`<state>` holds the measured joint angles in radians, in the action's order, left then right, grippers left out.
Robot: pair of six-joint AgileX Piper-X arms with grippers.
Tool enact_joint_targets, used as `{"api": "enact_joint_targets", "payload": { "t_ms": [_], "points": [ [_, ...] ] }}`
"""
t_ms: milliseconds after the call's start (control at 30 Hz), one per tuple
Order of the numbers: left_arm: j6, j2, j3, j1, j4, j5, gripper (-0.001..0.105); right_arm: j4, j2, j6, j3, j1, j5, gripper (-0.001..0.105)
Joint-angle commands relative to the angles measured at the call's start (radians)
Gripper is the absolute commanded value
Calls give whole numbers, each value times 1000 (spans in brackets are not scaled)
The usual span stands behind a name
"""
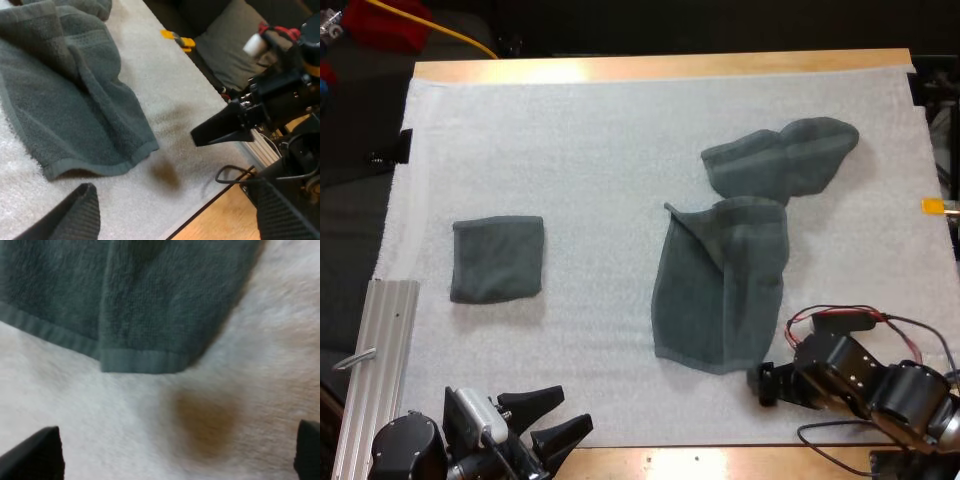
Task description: Pick towel from pile, fold and stack
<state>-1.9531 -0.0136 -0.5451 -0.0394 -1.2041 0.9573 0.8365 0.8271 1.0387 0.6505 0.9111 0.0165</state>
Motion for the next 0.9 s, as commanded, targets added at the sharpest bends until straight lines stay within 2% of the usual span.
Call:
{"api": "enact_joint_targets", "payload": {
  "t_ms": [0,100,167,400,533,633,867],
  "points": [
    [-2,-136,-1,10,-2,16,64,-44,-6,-34,-20,0,-17,90],
    [-2,-136,-1,19,-2,26,64,-87,-6,-65,-55,0,-21,90],
    [-2,-136,-1,25,-2,26,64,-91,-6,-35,-68,0,-16,90],
    [-2,-136,-1,33,-2,26,64,-17,-6,294,-72,0,5,90],
    [-2,-136,-1,33,-2,26,64,-17,-6,394,-81,0,34,90],
    [-2,-136,-1,33,-2,25,64,-29,-1,399,-92,0,77,90],
    [-2,-136,-1,33,-2,25,64,-109,108,399,-101,0,76,90]
  ]
}}
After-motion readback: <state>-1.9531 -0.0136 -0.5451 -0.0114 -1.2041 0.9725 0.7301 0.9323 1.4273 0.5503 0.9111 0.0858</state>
